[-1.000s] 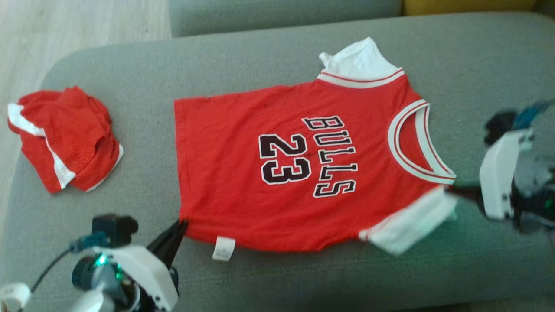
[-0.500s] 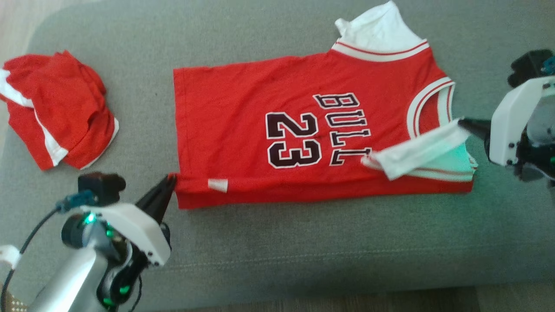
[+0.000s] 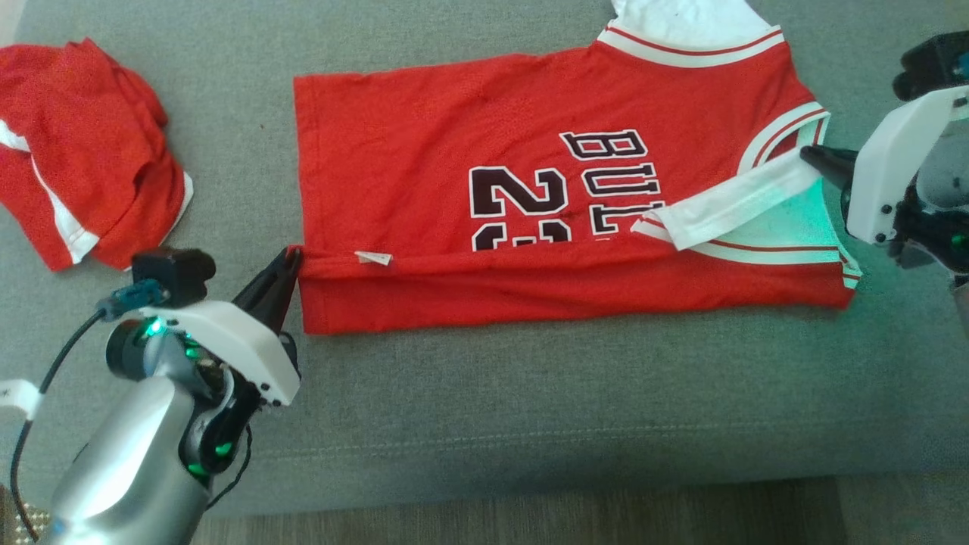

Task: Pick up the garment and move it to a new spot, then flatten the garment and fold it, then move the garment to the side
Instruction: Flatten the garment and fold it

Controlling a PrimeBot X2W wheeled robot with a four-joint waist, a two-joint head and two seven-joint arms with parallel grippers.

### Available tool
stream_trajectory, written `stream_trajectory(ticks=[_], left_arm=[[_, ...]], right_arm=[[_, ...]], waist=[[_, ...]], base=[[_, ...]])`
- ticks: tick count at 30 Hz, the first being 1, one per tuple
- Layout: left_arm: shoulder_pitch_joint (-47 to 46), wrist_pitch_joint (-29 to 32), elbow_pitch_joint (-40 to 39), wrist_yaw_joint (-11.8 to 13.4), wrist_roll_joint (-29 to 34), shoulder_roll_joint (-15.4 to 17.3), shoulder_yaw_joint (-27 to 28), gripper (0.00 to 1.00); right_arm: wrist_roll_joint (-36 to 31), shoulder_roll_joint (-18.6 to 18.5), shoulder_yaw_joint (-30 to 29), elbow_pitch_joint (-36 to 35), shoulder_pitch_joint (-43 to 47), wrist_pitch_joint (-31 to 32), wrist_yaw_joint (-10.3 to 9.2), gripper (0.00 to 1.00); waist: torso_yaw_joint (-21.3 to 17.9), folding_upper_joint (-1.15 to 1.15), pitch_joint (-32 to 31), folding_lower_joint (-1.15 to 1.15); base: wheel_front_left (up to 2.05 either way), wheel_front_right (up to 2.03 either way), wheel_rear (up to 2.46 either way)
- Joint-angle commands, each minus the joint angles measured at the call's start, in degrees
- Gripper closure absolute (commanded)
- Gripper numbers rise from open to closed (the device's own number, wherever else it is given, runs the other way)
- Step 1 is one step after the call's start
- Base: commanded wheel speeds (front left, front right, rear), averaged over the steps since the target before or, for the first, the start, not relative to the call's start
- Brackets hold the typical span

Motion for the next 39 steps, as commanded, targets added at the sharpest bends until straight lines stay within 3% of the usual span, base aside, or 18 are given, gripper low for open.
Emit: stream_trajectory(ticks=[1, 7, 8, 9, 10, 23, 28, 34, 39], left_arm=[[-2.99, -0.74, -0.78, -0.25, 0.60, 1.47, 2.30, 1.00], [-5.12, -2.13, 2.47, -0.27, 0.87, 0.53, 2.27, 1.00], [-5.44, -2.44, 2.91, -0.10, 1.12, 0.39, 2.19, 0.74], [-5.68, -2.65, 3.36, 0.09, 1.42, 0.27, 2.04, 0.00], [-5.86, -3.05, 3.76, 0.29, 1.58, 0.11, 2.05, 0.00], [-4.08, -14.36, 3.52, 3.93, 0.28, -3.75, 6.92, 0.00], [-0.03, -16.20, -2.36, 5.56, 0.14, -6.20, 11.29, 0.00], [6.17, -16.35, -8.77, 3.72, 4.44, -11.30, 19.74, 0.00], [11.29, -16.36, -9.24, 0.40, 9.64, -15.86, 22.31, 0.00]], right_arm=[[0.28, -0.47, 0.40, -1.38, -2.04, -0.94, -0.02, 1.00], [0.55, -0.54, 2.23, 0.46, -3.41, -4.38, -0.02, 1.00], [0.72, -0.50, 2.39, 0.87, -3.54, -4.80, -0.02, 1.00], [0.85, -0.35, 2.26, 1.55, -3.61, -5.20, -0.02, 0.55], [1.08, -0.12, 2.31, 2.15, -3.63, -5.30, -0.02, 0.00], [-3.45, 2.67, 0.04, 4.30, -2.67, -24.88, -0.02, 0.00], [-6.04, 7.67, -2.28, 0.86, 1.59, -35.83, -0.02, 0.00], [-16.34, 12.90, -4.68, -4.22, 8.14, -45.52, -0.02, 0.00], [-23.90, 18.90, -10.74, -9.12, 14.98, -51.76, -0.02, 0.00]], waist=[[0.07, 0.00, 0.30, 0.00], [0.09, 0.00, 0.97, 0.00], [0.07, 0.00, 1.02, 0.00], [0.02, 0.00, 1.03, 0.00], [-0.05, 0.00, 1.03, 0.00], [-0.98, 0.00, -1.93, 0.00], [-2.15, 0.00, -4.38, 0.00], [-2.88, 0.00, -7.00, 0.00], [-2.60, 0.00, -9.59, 0.00]], base=[[0.00, 0.00, 0.00], [0.00, 0.00, 0.00], [0.00, 0.00, 0.00], [0.00, 0.00, 0.00], [0.00, 0.00, 0.00], [0.00, 0.00, 0.00], [0.00, 0.00, 0.00], [0.00, 0.00, 0.00], [0.00, 0.00, 0.00]])
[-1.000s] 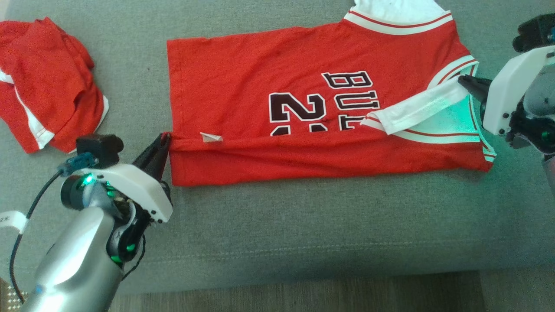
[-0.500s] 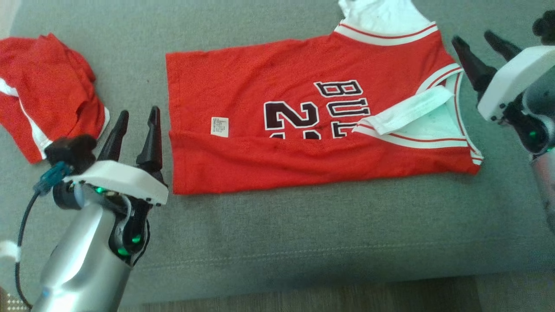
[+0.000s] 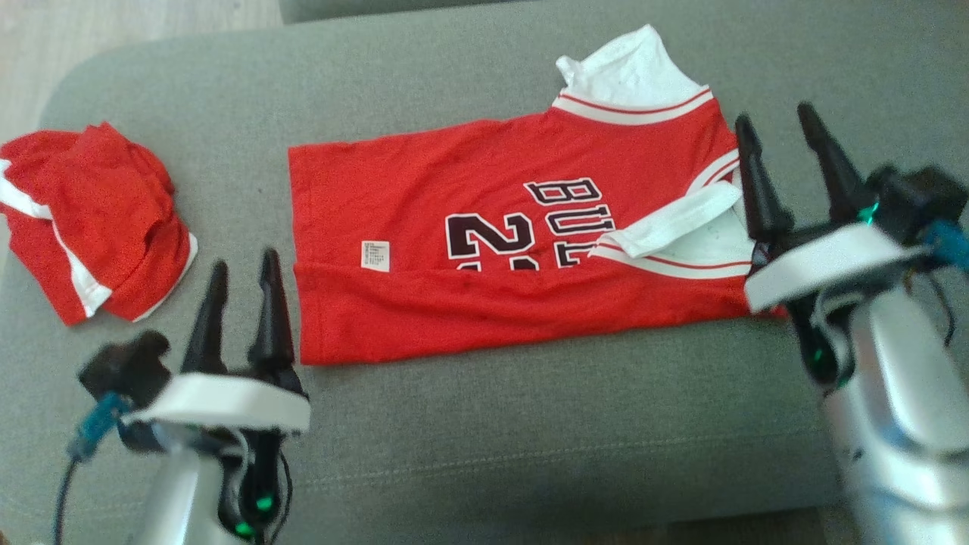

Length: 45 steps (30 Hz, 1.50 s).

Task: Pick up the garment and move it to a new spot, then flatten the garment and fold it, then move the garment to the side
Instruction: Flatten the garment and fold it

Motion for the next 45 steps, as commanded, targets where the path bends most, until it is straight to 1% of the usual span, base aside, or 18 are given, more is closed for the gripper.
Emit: stream_trajectory(ticks=[1, 6, 8, 9, 11, 14, 20, 25, 29, 32, 39, 43, 45], left_arm=[[-0.20, -0.68, -1.55, -0.85, 1.57, 0.02, 2.69, 0.00], [3.51, -0.68, -2.16, -2.61, 4.56, -1.74, 3.90, 0.00], [5.18, -0.68, -3.20, -3.77, 5.52, -1.97, 3.17, 0.00], [6.09, -0.68, -3.67, -3.94, 5.27, -2.01, 2.99, 0.00], [7.80, -0.68, -4.39, -3.18, 3.88, -2.04, 2.68, 0.00], [9.45, -0.68, -4.89, -1.87, 4.51, -2.06, 1.95, 0.00], [10.58, -0.68, -4.78, -0.15, 5.13, -2.07, 2.14, 0.00], [9.63, -0.69, -4.31, -0.14, 5.71, -2.07, 2.36, 0.00], [8.76, -0.69, -3.54, -0.57, 4.62, -2.08, 1.95, 0.00], [8.39, -0.69, -2.11, -0.20, 4.67, -2.08, 1.94, 0.00], [4.49, -0.69, 7.82, 1.43, 6.01, -2.08, 1.13, 0.00], [1.53, -0.69, 15.27, 4.69, 7.15, -1.93, 2.48, 0.00], [-0.06, -0.69, 18.39, 5.63, 7.54, -1.55, 3.08, 0.00]], right_arm=[[-3.01, 1.85, -0.13, -3.65, 1.98, -1.24, -0.01, 0.00], [-10.56, 4.99, -1.86, -9.25, 10.16, -2.65, -0.01, 0.00], [-12.27, 5.66, -2.28, -10.96, 13.65, -2.90, -0.01, 0.00], [-12.77, 5.87, -2.62, -11.82, 15.30, -2.98, -0.01, 0.00], [-12.85, 6.07, -3.10, -13.00, 18.30, -3.07, -0.01, 0.00], [-11.50, 6.12, -2.73, -14.86, 21.33, -3.12, -0.01, 0.00], [-11.26, 6.13, -1.07, -17.00, 23.53, -3.14, -0.01, 0.00], [-9.91, 6.14, -0.85, -17.89, 22.69, -3.14, -0.01, 0.00], [-9.62, 6.14, -0.32, -17.93, 22.60, -3.14, -0.01, 0.00], [-9.30, 6.14, -0.41, -18.07, 22.25, -3.14, -0.01, 0.00], [-8.43, 6.14, -0.14, -19.10, 21.14, -3.14, -0.01, 0.00], [-7.84, 6.14, -0.34, -19.68, 20.74, -3.15, -0.01, 0.00], [-7.59, 6.14, -0.38, -19.82, 20.52, -3.15, -0.01, 0.00]], waist=[[0.20, 0.00, -1.30, 0.00], [0.45, 0.00, -3.53, 0.00], [0.72, 0.00, -4.44, 0.00], [0.77, 0.00, -4.79, 0.00], [0.72, 0.00, -5.30, 0.00], [0.56, 0.00, -5.64, 0.00], [-0.21, 0.00, -6.08, 0.00], [-1.04, 0.00, -4.90, 0.00], [-1.83, 0.00, -4.12, 0.00], [-2.60, 0.00, -3.60, 0.00], [-5.79, 0.00, -1.06, 0.00], [-7.40, 0.00, 0.32, 0.00], [-8.07, 0.00, 0.72, 0.00]], base=[[0.00, 0.00, 0.00], [0.00, 0.00, 0.00], [0.00, 0.00, 0.00], [0.00, 0.00, 0.00], [0.00, 0.00, 0.00], [0.00, 0.00, 0.00], [0.00, 0.00, 0.00], [0.00, 0.00, 0.00], [0.00, 0.00, 0.00], [0.00, 0.00, 0.00], [0.00, 0.00, 0.00], [0.00, 0.00, 0.00], [0.00, 0.00, 0.00]])
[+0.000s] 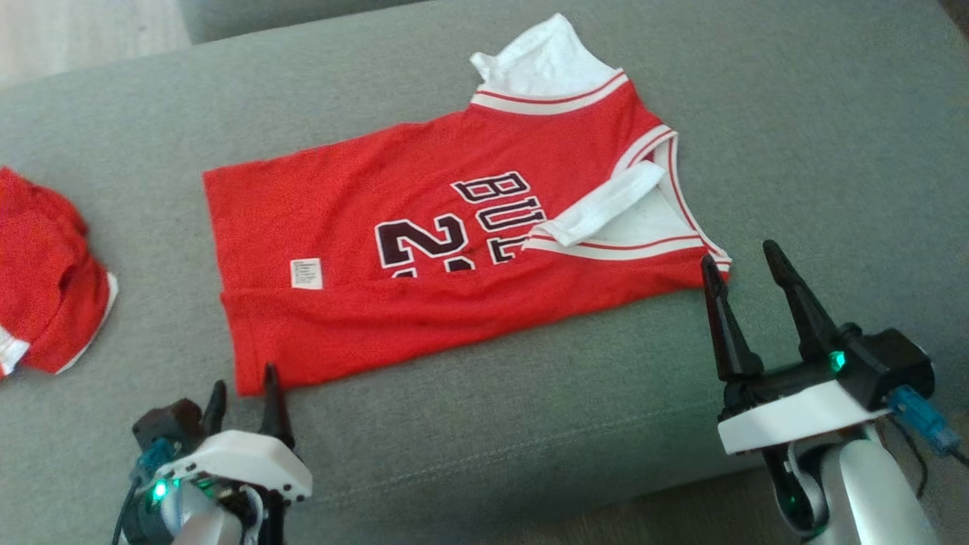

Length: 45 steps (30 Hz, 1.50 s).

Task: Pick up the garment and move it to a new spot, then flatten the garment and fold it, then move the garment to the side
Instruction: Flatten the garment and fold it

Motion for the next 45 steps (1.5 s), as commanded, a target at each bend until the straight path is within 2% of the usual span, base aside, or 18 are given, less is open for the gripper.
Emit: stream_trajectory(ticks=[1, 5, 10, 11, 12, 13, 15, 18, 26, 33, 36, 45], left_arm=[[-2.41, -0.71, -0.53, 0.51, 0.74, 0.85, 1.87, 0.00], [-4.19, 0.43, 5.19, 1.33, 2.04, 1.93, 0.97, 0.00], [-5.52, 1.25, 9.61, -0.28, 1.06, 1.81, 0.39, 0.00], [-5.83, 1.11, 10.14, -0.77, 0.70, 1.72, 0.39, 0.20], [-6.06, 0.95, 10.50, -1.33, 0.44, 1.61, 0.24, 0.65], [-6.27, 0.78, 10.63, -2.23, 0.18, 1.48, -0.07, 1.00], [-6.70, 0.36, 10.67, -3.77, -0.11, 1.31, -0.57, 1.00], [-7.22, -0.30, 9.08, -4.61, -0.15, 1.03, -0.76, 1.00], [-3.94, -0.69, -0.37, -4.93, 0.85, 0.42, -0.82, 1.00], [-2.54, -0.70, -4.20, -4.77, 1.07, 0.18, -2.44, 1.00], [-2.56, -0.70, -5.44, -4.70, 0.97, 0.11, -3.49, 1.00], [-3.46, -0.71, -5.78, -4.32, 1.13, 0.11, -4.13, 1.00]], right_arm=[[0.31, 0.23, 1.12, -2.17, -2.55, -0.53, -0.01, 0.00], [0.68, 0.23, 0.74, -2.48, -2.65, -0.53, -0.01, 0.00], [0.80, 0.23, 0.05, -1.82, -2.50, -0.53, -0.01, 0.00], [0.84, 0.23, -0.16, -1.45, -2.50, -0.53, -0.01, 0.00], [0.97, 0.23, -0.37, -0.99, -2.51, -0.53, -0.01, 0.00], [1.48, 0.23, -0.69, -0.49, -2.56, -0.53, -0.01, 0.00], [4.23, 0.23, -1.68, 0.99, -2.71, -0.53, -0.01, 0.00], [5.59, 0.24, -4.68, 6.00, -3.45, -0.53, -0.01, 0.00], [9.39, 0.24, -12.11, 26.17, -10.54, -0.53, -0.01, 0.00], [9.84, 0.24, -16.80, 37.20, -16.86, -0.53, -0.01, 0.00], [11.70, 0.24, -15.68, 42.54, -20.63, -0.53, -0.01, 0.00], [15.46, 0.24, -9.86, 48.07, -24.20, -0.53, -0.01, 0.00]], waist=[[-0.69, 0.00, 0.53, 0.00], [-1.19, 0.00, 0.91, 0.00], [-1.01, 0.00, 1.04, 0.00], [-0.79, 0.00, 1.06, 0.00], [-0.55, 0.00, 1.04, 0.00], [-0.26, 0.00, 1.05, 0.00], [0.44, 0.00, 1.09, 0.00], [2.05, 0.00, 1.00, 0.00], [5.85, 0.00, 0.50, 0.00], [7.73, 0.00, 1.78, 0.00], [7.92, 0.00, 2.80, 0.00], [7.36, 0.00, 3.53, 0.00]], base=[[0.00, 0.00, 0.00], [0.00, 0.00, 0.00], [0.00, 0.00, 0.00], [0.00, 0.00, 0.00], [0.00, 0.00, 0.00], [0.00, 0.00, 0.00], [0.00, 0.00, 0.00], [0.00, 0.00, 0.00], [0.00, 0.00, 0.00], [0.00, 0.00, 0.00], [0.00, 0.00, 0.00], [0.00, 0.00, 0.00]])
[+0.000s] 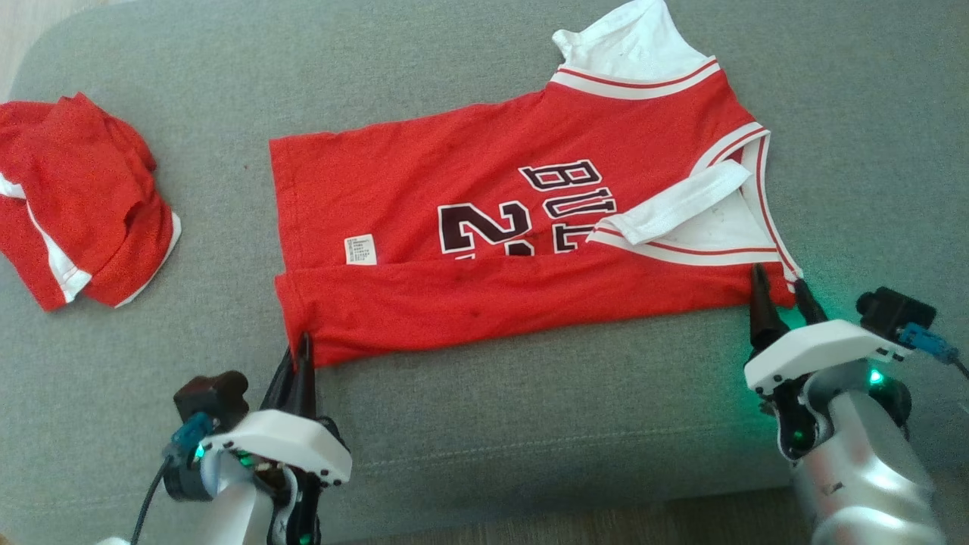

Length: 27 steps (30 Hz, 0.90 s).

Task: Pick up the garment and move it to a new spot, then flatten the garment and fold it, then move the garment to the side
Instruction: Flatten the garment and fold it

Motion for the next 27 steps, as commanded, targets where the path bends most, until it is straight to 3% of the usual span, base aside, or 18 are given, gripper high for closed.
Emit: stream_trajectory(ticks=[1, 3, 4, 5, 6, 7, 8, 15, 16, 17, 27], left_arm=[[-2.05, -0.76, -1.76, 0.28, 0.60, 0.48, 1.38, 1.00], [-2.21, -0.76, -1.64, 0.33, 0.58, 0.60, 1.40, 1.00], [-2.25, -0.76, -1.60, 0.37, 0.55, 0.66, 1.43, 1.00], [-2.26, -0.76, -1.57, 0.41, 0.52, 0.74, 1.47, 1.00], [-2.27, -0.76, -1.52, 0.44, 0.50, 0.80, 1.49, 1.00], [-2.27, -0.76, -1.49, 0.48, 0.47, 0.86, 1.51, 1.00], [-2.28, -0.76, -1.48, 0.52, 0.44, 0.89, 1.53, 1.00], [-2.14, -0.76, -1.41, 0.75, 0.13, 1.13, 1.70, 1.00], [-2.09, -0.76, -1.38, 0.76, 0.09, 1.13, 1.70, 1.00], [-2.07, -0.76, -1.35, 0.75, 0.06, 1.13, 1.66, 1.00], [-2.24, -0.76, -1.15, 0.56, -0.12, 1.10, 0.95, 1.00]], right_arm=[[0.80, -0.03, 1.99, -0.67, -1.56, -0.55, -0.01, 0.00], [1.28, -0.03, 2.33, -0.06, -1.85, -0.55, -0.01, 0.22], [1.24, -0.03, 2.24, 0.21, -1.93, -0.55, -0.01, 0.39], [0.84, -0.03, 1.83, 0.45, -1.97, -0.55, -0.01, 0.45], [0.69, -0.03, 1.56, 0.79, -2.02, -0.55, -0.01, 0.63], [0.80, -0.03, 1.52, 1.19, -2.10, -0.55, -0.01, 0.93], [0.95, -0.03, 1.58, 1.44, -2.21, -0.55, -0.01, 1.00], [-0.52, -0.03, -0.20, 1.03, -1.93, -0.55, -0.01, 1.00], [-1.76, -0.03, -1.35, 0.51, -1.78, -0.55, -0.01, 0.42], [-2.72, -0.03, -2.53, 0.18, -1.61, -0.55, -0.01, 0.00], [-5.39, -0.03, -5.68, 2.78, -2.72, -0.55, -0.01, 0.00]], waist=[[-0.04, 0.00, -0.06, 0.00], [-0.10, 0.00, -0.15, 0.00], [-0.14, 0.00, -0.20, 0.00], [-0.18, 0.00, -0.24, 0.00], [-0.18, 0.00, -0.28, 0.00], [-0.17, 0.00, -0.31, 0.00], [-0.16, 0.00, -0.32, 0.00], [-0.30, 0.00, -0.56, 0.00], [-0.32, 0.00, -0.62, 0.00], [-0.30, 0.00, -0.66, 0.00], [0.54, 0.00, -0.47, 0.00]], base=[[0.00, 0.00, 0.00], [0.00, 0.00, 0.00], [0.00, 0.00, 0.00], [0.00, 0.00, 0.00], [0.00, 0.00, 0.00], [0.00, 0.00, 0.00], [0.00, 0.00, 0.00], [0.00, 0.00, 0.00], [0.00, 0.00, 0.00], [0.00, 0.00, 0.00], [0.00, 0.00, 0.00]])
